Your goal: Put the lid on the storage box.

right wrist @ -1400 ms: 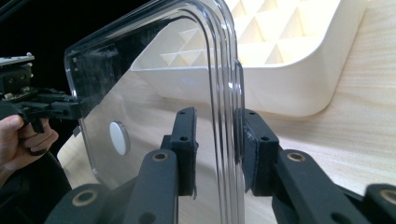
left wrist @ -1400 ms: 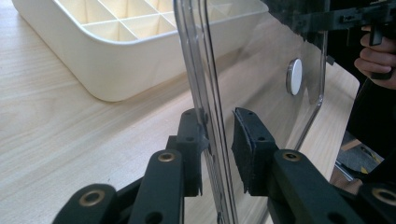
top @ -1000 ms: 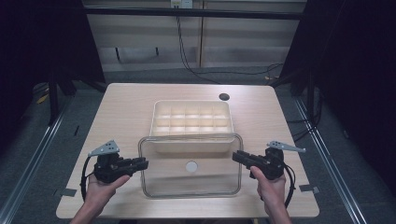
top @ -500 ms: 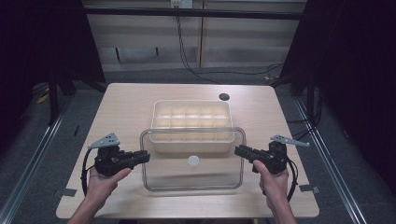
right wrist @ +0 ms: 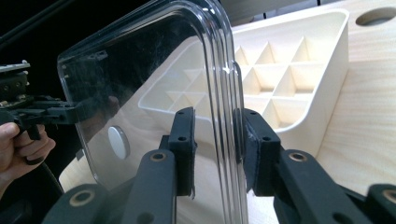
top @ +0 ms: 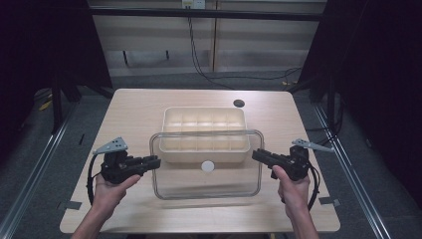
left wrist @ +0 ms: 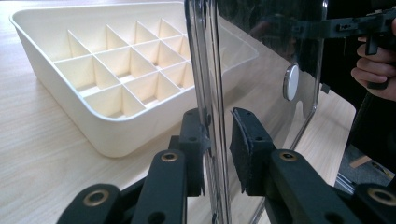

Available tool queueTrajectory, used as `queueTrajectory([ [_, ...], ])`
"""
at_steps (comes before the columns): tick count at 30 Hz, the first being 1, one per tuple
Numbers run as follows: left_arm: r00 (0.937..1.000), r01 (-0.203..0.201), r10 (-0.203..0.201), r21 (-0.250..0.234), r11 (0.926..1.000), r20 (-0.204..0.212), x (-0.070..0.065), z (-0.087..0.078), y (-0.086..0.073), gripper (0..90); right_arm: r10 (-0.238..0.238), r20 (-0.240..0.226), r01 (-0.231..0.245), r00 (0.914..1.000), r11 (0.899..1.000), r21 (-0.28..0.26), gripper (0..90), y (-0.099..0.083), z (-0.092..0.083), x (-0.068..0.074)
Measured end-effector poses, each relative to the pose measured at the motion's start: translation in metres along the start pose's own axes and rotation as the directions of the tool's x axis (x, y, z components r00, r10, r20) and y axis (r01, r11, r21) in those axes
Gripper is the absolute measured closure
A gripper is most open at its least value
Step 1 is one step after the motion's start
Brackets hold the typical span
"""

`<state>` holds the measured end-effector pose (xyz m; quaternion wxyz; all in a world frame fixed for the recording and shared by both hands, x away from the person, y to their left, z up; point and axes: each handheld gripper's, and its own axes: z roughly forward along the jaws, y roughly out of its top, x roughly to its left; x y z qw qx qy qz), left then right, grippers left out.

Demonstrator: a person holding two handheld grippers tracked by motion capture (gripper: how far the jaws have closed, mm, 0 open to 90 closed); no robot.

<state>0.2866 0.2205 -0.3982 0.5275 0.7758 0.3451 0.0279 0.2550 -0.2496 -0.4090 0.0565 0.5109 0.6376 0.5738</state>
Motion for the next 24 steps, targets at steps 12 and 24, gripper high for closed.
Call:
queueTrajectory([
  [12,0.9996,-0.026,0.025,-0.014,0.9996,-0.012,0.002,-0.005,0.017,74.9,-0.006,-0.005,0.006,1.0000,1.000,-0.013,68.3,0.017,0.002,0.003],
  [24,0.9991,-0.024,0.023,-0.034,0.9991,-0.036,0.011,-0.010,0.032,74.8,-0.016,-0.011,0.016,0.9998,1.000,-0.025,68.2,0.037,0.015,0.006],
])
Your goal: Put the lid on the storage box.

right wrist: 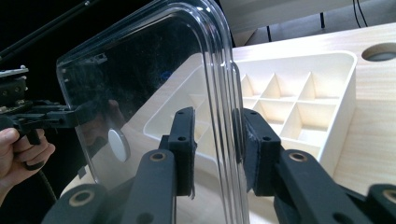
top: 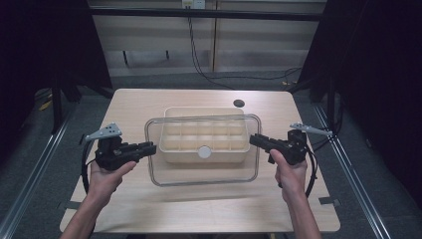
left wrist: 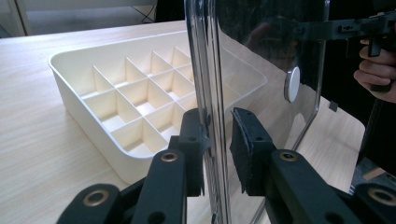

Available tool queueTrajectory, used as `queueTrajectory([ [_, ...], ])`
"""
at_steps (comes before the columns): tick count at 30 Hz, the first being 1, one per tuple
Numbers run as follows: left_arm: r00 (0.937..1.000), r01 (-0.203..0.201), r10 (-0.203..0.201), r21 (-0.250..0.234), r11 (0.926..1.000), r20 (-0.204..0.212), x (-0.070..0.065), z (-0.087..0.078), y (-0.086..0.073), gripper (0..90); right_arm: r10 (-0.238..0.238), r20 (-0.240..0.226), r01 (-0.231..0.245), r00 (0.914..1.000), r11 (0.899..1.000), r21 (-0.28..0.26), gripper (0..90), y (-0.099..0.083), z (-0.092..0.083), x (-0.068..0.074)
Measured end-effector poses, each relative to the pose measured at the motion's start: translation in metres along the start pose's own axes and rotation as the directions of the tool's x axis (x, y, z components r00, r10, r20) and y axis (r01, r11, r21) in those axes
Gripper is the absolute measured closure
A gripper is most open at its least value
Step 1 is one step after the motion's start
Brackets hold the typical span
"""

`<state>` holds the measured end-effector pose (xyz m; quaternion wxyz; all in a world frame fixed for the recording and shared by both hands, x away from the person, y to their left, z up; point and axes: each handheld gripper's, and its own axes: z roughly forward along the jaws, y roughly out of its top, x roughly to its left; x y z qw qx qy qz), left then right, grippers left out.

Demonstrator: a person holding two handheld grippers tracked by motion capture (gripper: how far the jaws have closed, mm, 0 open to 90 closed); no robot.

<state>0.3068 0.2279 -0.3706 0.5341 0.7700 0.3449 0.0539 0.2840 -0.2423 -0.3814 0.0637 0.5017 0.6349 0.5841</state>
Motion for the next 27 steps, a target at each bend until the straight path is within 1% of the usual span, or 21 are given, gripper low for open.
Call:
queueTrajectory([
  [5,1.0000,0.007,-0.007,-0.010,0.9999,-0.005,0.005,0.000,0.006,74.8,0.006,-0.009,-0.006,0.9999,1.000,-0.005,68.1,0.009,0.009,-0.003],
  [8,0.9996,0.028,-0.028,-0.029,0.9992,-0.005,0.009,0.001,0.009,74.9,0.009,-0.008,-0.009,0.9999,1.000,-0.003,68.0,0.011,0.012,-0.004],
  [9,0.9990,0.045,-0.045,-0.035,0.9984,0.001,0.010,0.004,0.012,75.0,0.017,-0.002,-0.017,0.9998,1.000,-0.005,67.7,0.013,0.014,-0.007],
  [10,0.9990,0.045,-0.045,-0.035,0.9984,0.001,0.010,0.004,0.012,75.0,0.017,-0.002,-0.017,0.9998,1.000,-0.005,67.7,0.013,0.014,-0.007],
  [11,0.9991,0.042,-0.042,-0.034,0.9985,0.002,0.011,0.005,0.013,75.0,0.032,0.003,-0.032,0.9995,0.999,-0.004,67.7,0.016,0.016,-0.009],
  [13,0.9990,0.042,-0.043,-0.037,0.9984,-0.009,0.012,0.006,0.017,75.0,0.034,0.001,-0.034,0.9994,0.999,-0.006,67.7,0.018,0.017,-0.011],
  [17,0.9990,0.037,-0.038,-0.038,0.9986,-0.021,0.014,0.008,0.025,74.8,0.028,-0.003,-0.028,0.9996,0.999,-0.017,67.6,0.027,0.022,-0.014],
  [19,0.9990,0.036,-0.037,-0.030,0.9989,-0.024,0.017,0.011,0.028,74.8,0.035,0.000,-0.035,0.9994,0.999,-0.015,67.5,0.029,0.023,-0.015],
  [21,0.9989,0.035,-0.035,-0.024,0.9991,-0.031,0.021,0.015,0.032,74.7,0.046,-0.001,-0.046,0.9990,0.999,-0.011,67.5,0.032,0.029,-0.021],
  [22,0.9988,0.032,-0.032,-0.014,0.9994,-0.036,0.024,0.017,0.035,74.7,0.052,0.000,-0.052,0.9987,0.999,-0.008,67.4,0.034,0.031,-0.023],
  [23,0.9988,0.032,-0.032,-0.014,0.9994,-0.036,0.024,0.017,0.035,74.6,0.051,0.000,-0.051,0.9987,0.999,-0.009,67.4,0.035,0.033,-0.025],
  [24,0.9984,0.041,-0.042,-0.020,0.9990,-0.037,0.026,0.019,0.035,74.6,0.051,0.000,-0.051,0.9987,0.999,-0.009,67.4,0.035,0.033,-0.025],
  [25,0.9980,0.045,-0.046,-0.017,0.9989,-0.043,0.030,0.022,0.034,74.3,0.052,0.000,-0.052,0.9987,0.999,0.001,67.4,0.038,0.038,-0.028],
  [27,0.9977,0.051,-0.052,-0.021,0.9985,-0.045,0.032,0.024,0.033,74.2,0.049,-0.003,-0.049,0.9988,0.999,0.002,67.4,0.041,0.041,-0.030],
])
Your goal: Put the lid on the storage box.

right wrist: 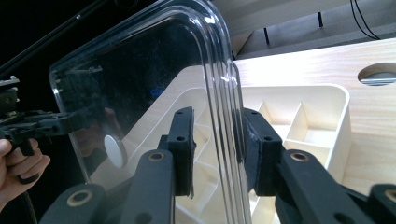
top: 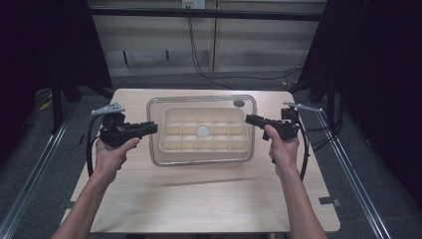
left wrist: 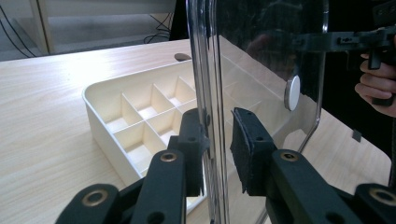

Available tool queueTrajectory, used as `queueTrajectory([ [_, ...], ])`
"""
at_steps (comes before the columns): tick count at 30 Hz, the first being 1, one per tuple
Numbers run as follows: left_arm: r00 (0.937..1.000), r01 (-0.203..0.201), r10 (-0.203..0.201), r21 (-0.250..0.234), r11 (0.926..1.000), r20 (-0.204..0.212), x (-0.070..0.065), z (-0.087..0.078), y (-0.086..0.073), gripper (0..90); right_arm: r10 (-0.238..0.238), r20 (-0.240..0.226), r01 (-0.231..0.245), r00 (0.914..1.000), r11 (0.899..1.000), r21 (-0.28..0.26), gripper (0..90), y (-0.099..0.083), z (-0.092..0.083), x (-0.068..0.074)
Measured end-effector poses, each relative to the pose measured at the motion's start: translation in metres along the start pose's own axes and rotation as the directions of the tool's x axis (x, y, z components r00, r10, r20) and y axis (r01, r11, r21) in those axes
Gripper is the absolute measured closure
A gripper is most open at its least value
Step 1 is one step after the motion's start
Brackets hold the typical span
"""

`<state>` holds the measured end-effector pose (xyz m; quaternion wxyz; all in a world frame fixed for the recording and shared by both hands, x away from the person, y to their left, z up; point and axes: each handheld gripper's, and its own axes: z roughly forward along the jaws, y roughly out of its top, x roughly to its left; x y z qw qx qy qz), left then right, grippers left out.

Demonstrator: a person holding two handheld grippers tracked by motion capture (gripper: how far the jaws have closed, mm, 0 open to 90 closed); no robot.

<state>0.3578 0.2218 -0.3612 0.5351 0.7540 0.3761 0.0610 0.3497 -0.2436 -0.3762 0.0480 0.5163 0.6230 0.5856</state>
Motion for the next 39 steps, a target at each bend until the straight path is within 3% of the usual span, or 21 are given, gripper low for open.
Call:
queueTrajectory([
  [6,0.9996,0.029,-0.029,-0.005,0.9996,-0.004,0.013,0.010,0.004,74.2,-0.001,0.016,0.001,0.9999,1.000,0.014,67.4,0.011,0.012,-0.007],
  [12,0.9996,0.026,-0.026,-0.013,0.9996,-0.009,0.018,0.013,0.014,74.0,0.007,0.011,-0.007,0.9999,1.000,0.010,67.5,0.018,0.018,-0.011],
  [20,0.9992,0.021,-0.021,0.016,0.9997,-0.036,0.023,0.026,0.027,73.2,0.025,0.025,-0.025,0.9994,1.000,0.009,67.5,0.019,0.021,-0.019],
  [35,0.9966,0.075,-0.073,0.045,0.9962,-0.037,0.041,0.047,0.024,71.1,0.029,0.059,-0.032,0.9978,0.999,0.039,69.4,0.020,0.028,-0.029],
  [39,0.9969,0.069,-0.067,0.055,0.9961,-0.043,0.045,0.050,0.023,70.2,0.037,0.069,-0.041,0.9969,0.998,0.048,69.5,0.020,0.032,-0.031],
])
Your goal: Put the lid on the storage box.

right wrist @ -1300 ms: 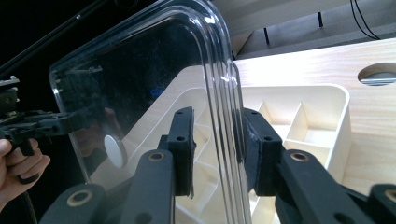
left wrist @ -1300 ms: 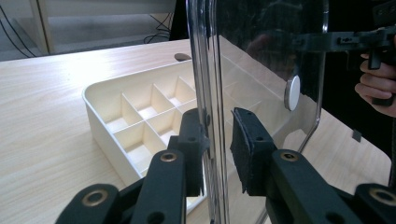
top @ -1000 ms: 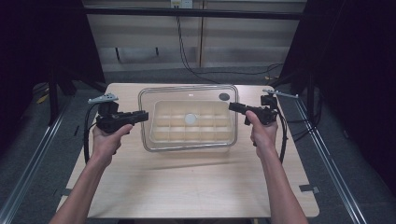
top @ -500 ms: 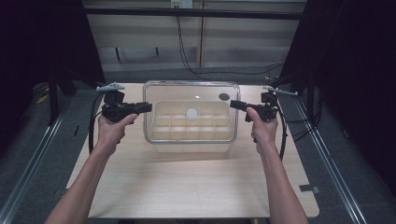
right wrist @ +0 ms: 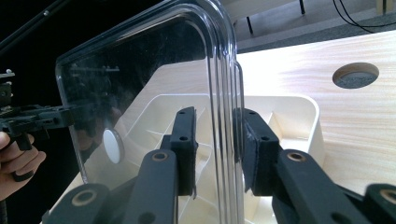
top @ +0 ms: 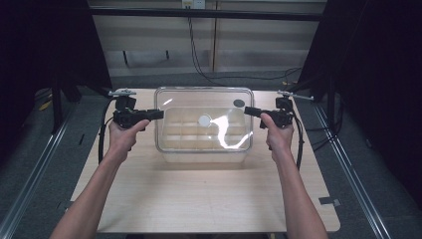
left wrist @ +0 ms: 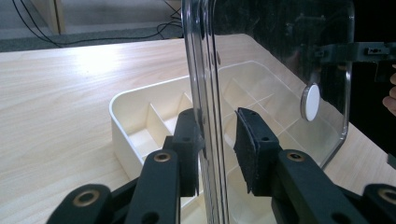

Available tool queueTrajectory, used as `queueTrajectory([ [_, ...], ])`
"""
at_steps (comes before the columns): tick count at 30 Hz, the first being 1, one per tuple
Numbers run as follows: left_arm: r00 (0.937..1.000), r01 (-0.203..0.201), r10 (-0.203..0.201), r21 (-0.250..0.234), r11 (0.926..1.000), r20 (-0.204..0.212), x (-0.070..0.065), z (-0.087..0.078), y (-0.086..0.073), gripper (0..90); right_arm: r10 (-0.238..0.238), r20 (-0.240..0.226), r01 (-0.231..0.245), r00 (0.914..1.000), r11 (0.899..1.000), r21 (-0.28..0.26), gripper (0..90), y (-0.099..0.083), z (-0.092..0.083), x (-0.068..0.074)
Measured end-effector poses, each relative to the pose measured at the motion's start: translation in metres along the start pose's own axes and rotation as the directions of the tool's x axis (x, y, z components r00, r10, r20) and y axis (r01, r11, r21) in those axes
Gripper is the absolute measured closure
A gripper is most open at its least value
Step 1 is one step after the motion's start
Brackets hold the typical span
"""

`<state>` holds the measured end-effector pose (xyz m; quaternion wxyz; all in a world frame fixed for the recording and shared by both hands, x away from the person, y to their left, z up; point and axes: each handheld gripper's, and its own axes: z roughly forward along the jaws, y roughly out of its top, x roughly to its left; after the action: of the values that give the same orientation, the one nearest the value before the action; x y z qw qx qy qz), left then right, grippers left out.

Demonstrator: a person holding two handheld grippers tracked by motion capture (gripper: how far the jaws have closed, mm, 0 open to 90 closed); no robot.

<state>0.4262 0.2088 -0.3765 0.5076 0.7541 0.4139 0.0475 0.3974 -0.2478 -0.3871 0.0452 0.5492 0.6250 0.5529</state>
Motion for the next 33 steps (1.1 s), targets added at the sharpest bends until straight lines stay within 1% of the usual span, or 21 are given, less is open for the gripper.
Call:
queueTrajectory([
  [3,0.9999,0.011,-0.011,-0.003,0.9999,-0.003,0.002,0.003,-0.001,69.3,-0.002,0.007,0.002,1.0000,1.000,-0.004,69.4,0.000,0.003,-0.002],
  [5,0.9999,0.004,-0.004,-0.001,1.0000,-0.010,0.004,0.005,-0.001,68.9,-0.005,0.009,0.005,0.9999,1.000,-0.003,69.3,0.000,0.004,-0.002],
  [6,0.9997,0.011,-0.011,0.006,0.9999,-0.023,0.004,0.007,0.000,68.4,-0.005,0.009,0.005,0.9999,1.000,0.001,69.1,0.000,0.006,-0.004],
  [7,0.9997,0.011,-0.011,0.006,0.9999,-0.023,0.004,0.007,0.000,68.2,-0.005,0.009,0.005,0.9999,1.000,0.001,69.1,0.000,0.006,-0.004],
  [9,0.9995,0.000,0.001,0.017,0.9999,-0.031,0.005,0.009,0.001,67.9,-0.004,0.017,0.004,0.9998,1.000,0.003,68.3,0.000,0.009,-0.006],
  [10,0.9994,0.000,0.001,0.027,0.9996,-0.034,0.007,0.010,0.002,67.5,-0.012,0.034,0.012,0.9993,1.000,0.013,67.3,0.000,0.012,-0.006],
  [12,0.9992,0.003,-0.001,0.029,0.9996,-0.039,0.008,0.012,0.003,67.4,-0.008,0.040,0.007,0.9992,1.000,0.019,66.8,0.001,0.013,-0.006],
  [14,0.9991,0.012,-0.010,0.028,0.9995,-0.040,0.010,0.013,0.003,67.4,-0.017,0.052,0.016,0.9985,0.999,0.028,66.1,0.001,0.015,-0.007],
  [16,0.9987,0.013,-0.012,0.028,0.9995,-0.049,0.009,0.015,0.002,67.3,-0.016,0.049,0.015,0.9987,1.000,0.026,66.1,0.001,0.016,-0.008],
  [20,0.9984,0.022,-0.020,0.036,0.9991,-0.053,0.014,0.019,0.002,66.8,-0.013,0.053,0.011,0.9985,0.999,0.033,65.6,0.000,0.019,-0.011],
  [22,0.9975,0.019,-0.016,0.040,0.9990,-0.068,0.016,0.021,0.002,66.9,-0.009,0.054,0.007,0.9985,0.999,0.037,65.5,0.000,0.021,-0.013],
  [23,0.9964,0.015,-0.012,0.043,0.9990,-0.084,0.017,0.022,0.002,67.2,-0.007,0.055,0.005,0.9984,0.999,0.038,65.4,0.000,0.023,-0.015],
  [24,0.9955,0.020,-0.016,0.044,0.9988,-0.093,0.018,0.022,0.002,68.1,-0.001,0.058,-0.001,0.9983,0.999,0.041,65.1,-0.001,0.025,-0.016],
  [25,0.9957,0.039,-0.036,0.040,0.9984,-0.086,0.020,0.023,0.001,69.5,0.001,0.065,-0.004,0.9979,0.999,0.044,64.7,-0.001,0.026,-0.017],
  [26,0.9961,0.044,-0.041,0.043,0.9981,-0.079,0.022,0.024,0.001,69.7,0.007,0.071,-0.010,0.9975,0.999,0.043,64.2,-0.002,0.029,-0.018],
  [28,0.9968,0.043,-0.040,0.048,0.9979,-0.069,0.024,0.025,0.000,69.7,0.012,0.070,-0.015,0.9975,0.999,0.043,64.1,-0.002,0.030,-0.019],
  [29,0.9968,0.050,-0.047,0.049,0.9975,-0.065,0.025,0.026,0.000,69.7,0.012,0.068,-0.015,0.9976,0.999,0.045,64.0,-0.003,0.031,-0.021],
  [33,0.9964,0.063,-0.059,0.057,0.9964,-0.061,0.029,0.031,-0.002,68.7,0.018,0.084,-0.023,0.9963,0.998,0.053,62.2,-0.004,0.035,-0.024],
])
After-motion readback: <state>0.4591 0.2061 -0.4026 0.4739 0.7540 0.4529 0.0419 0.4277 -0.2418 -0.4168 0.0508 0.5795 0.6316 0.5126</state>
